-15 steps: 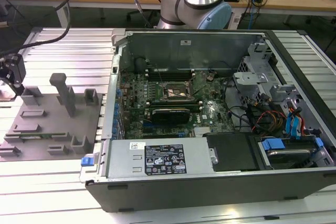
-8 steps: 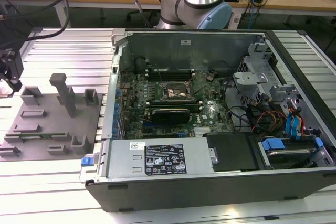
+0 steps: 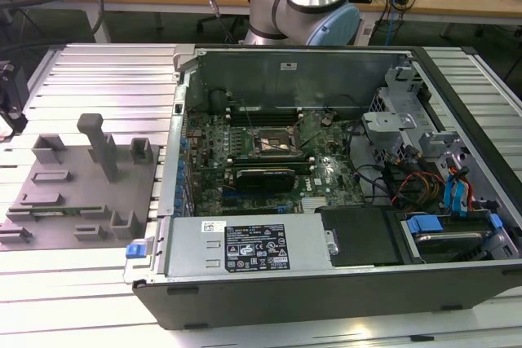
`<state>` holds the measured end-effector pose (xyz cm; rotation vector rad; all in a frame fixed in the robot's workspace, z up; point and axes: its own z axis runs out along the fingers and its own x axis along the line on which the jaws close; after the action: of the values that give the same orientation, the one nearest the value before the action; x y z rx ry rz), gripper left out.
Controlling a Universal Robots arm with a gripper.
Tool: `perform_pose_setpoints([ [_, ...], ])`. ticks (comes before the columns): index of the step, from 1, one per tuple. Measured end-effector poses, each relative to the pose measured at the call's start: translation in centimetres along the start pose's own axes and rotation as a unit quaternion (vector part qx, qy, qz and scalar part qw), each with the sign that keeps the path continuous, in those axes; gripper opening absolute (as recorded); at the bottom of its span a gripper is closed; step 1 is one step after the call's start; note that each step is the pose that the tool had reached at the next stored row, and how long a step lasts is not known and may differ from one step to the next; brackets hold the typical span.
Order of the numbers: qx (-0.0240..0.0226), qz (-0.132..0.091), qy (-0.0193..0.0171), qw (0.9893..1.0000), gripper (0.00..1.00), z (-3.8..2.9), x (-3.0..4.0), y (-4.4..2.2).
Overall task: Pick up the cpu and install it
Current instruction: 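Pick up the cpu and move it towards the insertion slot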
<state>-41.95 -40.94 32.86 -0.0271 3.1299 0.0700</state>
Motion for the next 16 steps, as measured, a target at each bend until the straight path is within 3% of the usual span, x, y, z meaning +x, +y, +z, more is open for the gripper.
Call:
perform_pose_setpoints([
  [5, 0.0000, 0.000, 0.0000, 1.0000, 0.55, -0.52, 0.00, 0.02],
  [16, 0.0000, 0.000, -0.0014, 1.0000, 0.55, -3.10, -0.03, 0.15],
])
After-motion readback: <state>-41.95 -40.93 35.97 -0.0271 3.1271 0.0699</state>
